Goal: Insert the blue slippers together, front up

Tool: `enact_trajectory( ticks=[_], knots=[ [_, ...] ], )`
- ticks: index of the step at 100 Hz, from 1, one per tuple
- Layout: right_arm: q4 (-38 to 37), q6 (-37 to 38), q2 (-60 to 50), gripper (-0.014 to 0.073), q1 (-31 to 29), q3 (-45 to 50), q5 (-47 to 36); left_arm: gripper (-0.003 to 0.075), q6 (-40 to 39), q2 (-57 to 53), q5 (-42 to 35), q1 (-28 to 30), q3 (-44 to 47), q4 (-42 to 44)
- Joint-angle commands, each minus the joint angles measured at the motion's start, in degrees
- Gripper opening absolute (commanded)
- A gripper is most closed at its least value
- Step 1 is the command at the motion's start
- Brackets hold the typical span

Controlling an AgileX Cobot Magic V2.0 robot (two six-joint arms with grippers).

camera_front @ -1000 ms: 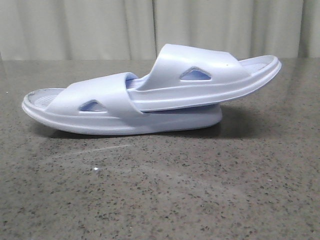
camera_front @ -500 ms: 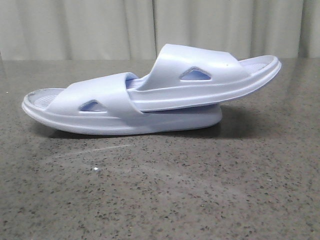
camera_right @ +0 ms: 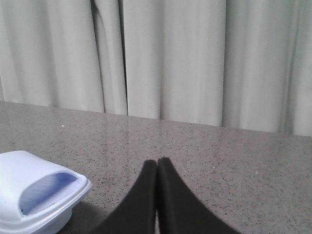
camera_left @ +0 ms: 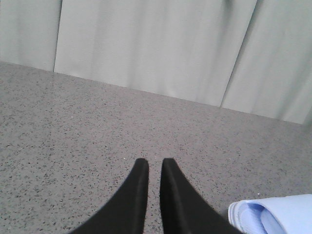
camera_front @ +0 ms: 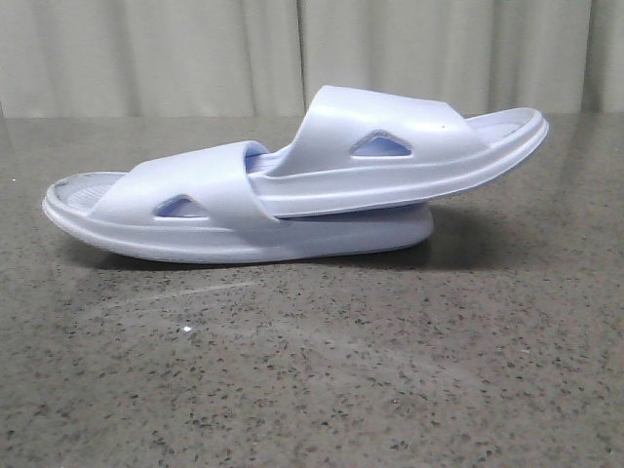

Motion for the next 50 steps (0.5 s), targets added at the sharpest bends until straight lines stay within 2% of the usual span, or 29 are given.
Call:
enact_trajectory(
  ticks=[1, 43, 50],
  knots=[
    [-0.42, -1.17, 0.31, -0.0107, -0.08, -1.63, -1.12, 0.0016, 0.1, 0.29, 0.82, -0.34, -1.56, -0.31],
    [-0.42, -1.17, 0.31, -0.0107, -0.08, -1.63, -1.12, 0.0016, 0.1, 0.01, 0.91, -0.34, -0.17, -0.31],
    [-0.42, -1.17, 0.31, -0.0107, -0.08, -1.63, -1.12, 0.0016, 0.1, -0.59, -1.85, -0.34, 0.49, -0.31]
  ],
)
